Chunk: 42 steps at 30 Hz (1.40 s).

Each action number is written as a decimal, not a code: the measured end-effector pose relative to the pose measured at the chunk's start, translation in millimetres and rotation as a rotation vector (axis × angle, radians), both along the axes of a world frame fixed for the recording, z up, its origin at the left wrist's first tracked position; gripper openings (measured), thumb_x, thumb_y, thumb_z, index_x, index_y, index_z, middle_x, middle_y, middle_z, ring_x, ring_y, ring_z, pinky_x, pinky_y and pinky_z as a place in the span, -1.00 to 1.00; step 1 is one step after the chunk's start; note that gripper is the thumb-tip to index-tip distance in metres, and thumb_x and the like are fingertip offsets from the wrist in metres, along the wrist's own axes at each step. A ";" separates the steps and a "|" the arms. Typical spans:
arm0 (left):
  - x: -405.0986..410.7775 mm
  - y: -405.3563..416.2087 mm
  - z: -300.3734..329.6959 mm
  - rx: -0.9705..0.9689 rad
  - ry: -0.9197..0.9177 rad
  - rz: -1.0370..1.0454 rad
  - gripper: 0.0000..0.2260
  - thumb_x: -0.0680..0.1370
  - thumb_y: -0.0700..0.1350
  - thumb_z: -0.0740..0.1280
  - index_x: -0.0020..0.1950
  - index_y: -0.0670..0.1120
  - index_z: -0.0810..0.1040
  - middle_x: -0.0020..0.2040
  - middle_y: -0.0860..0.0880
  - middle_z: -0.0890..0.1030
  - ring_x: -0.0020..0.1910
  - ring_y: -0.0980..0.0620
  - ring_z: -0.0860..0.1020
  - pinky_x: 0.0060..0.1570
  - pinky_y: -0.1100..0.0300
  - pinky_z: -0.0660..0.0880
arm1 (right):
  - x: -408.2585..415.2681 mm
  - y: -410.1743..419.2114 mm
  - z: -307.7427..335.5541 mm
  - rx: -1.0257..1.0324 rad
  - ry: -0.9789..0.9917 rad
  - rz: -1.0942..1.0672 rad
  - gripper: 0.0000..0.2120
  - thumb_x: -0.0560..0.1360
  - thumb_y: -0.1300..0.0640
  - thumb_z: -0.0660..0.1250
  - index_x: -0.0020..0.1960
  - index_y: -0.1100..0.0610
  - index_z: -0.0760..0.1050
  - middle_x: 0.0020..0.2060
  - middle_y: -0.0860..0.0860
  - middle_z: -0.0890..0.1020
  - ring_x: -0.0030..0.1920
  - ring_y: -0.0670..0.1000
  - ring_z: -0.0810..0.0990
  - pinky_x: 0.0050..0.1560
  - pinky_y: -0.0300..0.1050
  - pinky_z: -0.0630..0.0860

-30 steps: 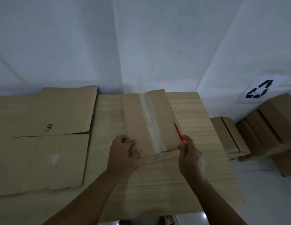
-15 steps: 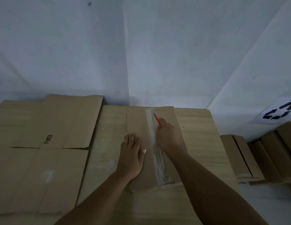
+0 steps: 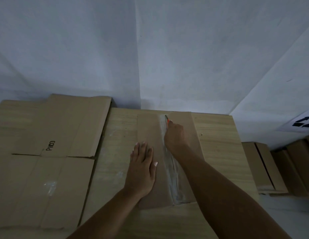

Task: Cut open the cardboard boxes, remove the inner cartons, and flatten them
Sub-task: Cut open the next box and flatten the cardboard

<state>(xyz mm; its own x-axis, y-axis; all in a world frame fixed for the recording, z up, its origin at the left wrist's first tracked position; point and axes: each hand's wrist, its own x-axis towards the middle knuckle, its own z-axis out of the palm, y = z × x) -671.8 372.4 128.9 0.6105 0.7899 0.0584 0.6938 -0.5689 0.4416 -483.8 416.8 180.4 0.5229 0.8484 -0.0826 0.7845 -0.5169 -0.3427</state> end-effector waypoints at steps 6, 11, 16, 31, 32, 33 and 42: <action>3.7 -0.5 0.7 0.038 0.052 0.024 -0.45 0.67 0.11 -0.11 0.60 -0.11 0.16 0.63 -0.07 -0.01 0.61 -0.10 -0.20 0.55 -0.03 -0.14 | -5.1 15.0 10.1 -0.076 0.003 0.003 -0.60 0.58 0.29 0.14 0.39 0.21 0.45 0.06 0.19 0.66 0.04 0.22 0.65 -0.18 -0.10 0.39; 4.9 -2.5 5.5 0.044 0.051 0.060 -0.44 0.66 0.10 -0.14 0.58 -0.12 0.24 0.63 -0.10 0.08 0.61 -0.11 -0.12 0.54 0.00 -0.15 | -5.9 -5.6 15.9 -0.189 -0.055 0.091 -0.77 0.60 0.25 0.16 0.13 0.23 0.56 0.02 0.15 0.63 0.01 0.18 0.63 -0.16 -0.10 0.39; 7.9 -0.8 8.6 0.056 0.088 0.062 -0.43 0.65 0.10 -0.17 0.58 -0.11 0.25 0.63 -0.10 0.10 0.61 -0.14 -0.08 0.56 -0.04 -0.10 | -17.6 -53.4 11.0 -0.240 -0.027 0.142 -0.80 0.57 0.20 0.18 0.08 0.18 0.55 -0.01 0.14 0.64 -0.03 0.15 0.63 -0.16 -0.11 0.40; 16.3 -4.6 9.9 0.035 0.127 0.048 -0.45 0.65 0.01 -0.06 0.53 -0.29 0.27 0.56 -0.26 0.22 0.59 -0.21 0.09 0.55 -0.13 0.06 | -88.3 -228.4 49.8 -0.281 0.076 0.086 -0.67 0.62 0.17 0.12 0.33 0.04 0.49 0.08 0.06 0.64 0.05 0.08 0.63 -0.11 -0.13 0.44; 16.5 -5.2 9.3 0.026 0.139 0.044 -0.47 0.67 0.00 -0.06 0.54 -0.30 0.24 0.57 -0.26 0.20 0.59 -0.21 0.06 0.55 -0.14 0.06 | -92.8 -234.1 49.7 -0.282 0.090 0.064 -0.67 0.63 0.17 0.10 0.33 0.04 0.49 0.08 0.06 0.64 0.04 0.07 0.63 -0.13 -0.15 0.41; 16.9 -6.0 9.0 0.014 0.155 0.037 -0.49 0.69 -0.01 -0.04 0.55 -0.29 0.21 0.59 -0.25 0.16 0.60 -0.19 0.03 0.55 -0.14 0.03 | -96.7 -239.8 50.4 -0.282 0.100 0.046 -0.67 0.64 0.17 0.08 0.34 0.05 0.48 0.06 0.06 0.64 0.03 0.07 0.63 -0.14 -0.16 0.40; 14.5 -15.2 8.8 0.007 0.152 -0.009 -0.49 0.71 0.00 -0.06 0.60 -0.24 0.11 0.62 -0.18 0.06 0.62 -0.12 -0.09 0.58 -0.05 -0.08 | -136.1 -276.2 54.8 -0.357 0.143 -0.006 -0.51 0.67 0.18 0.00 0.60 0.13 0.10 0.18 0.10 0.54 0.11 0.08 0.58 0.06 -0.06 0.49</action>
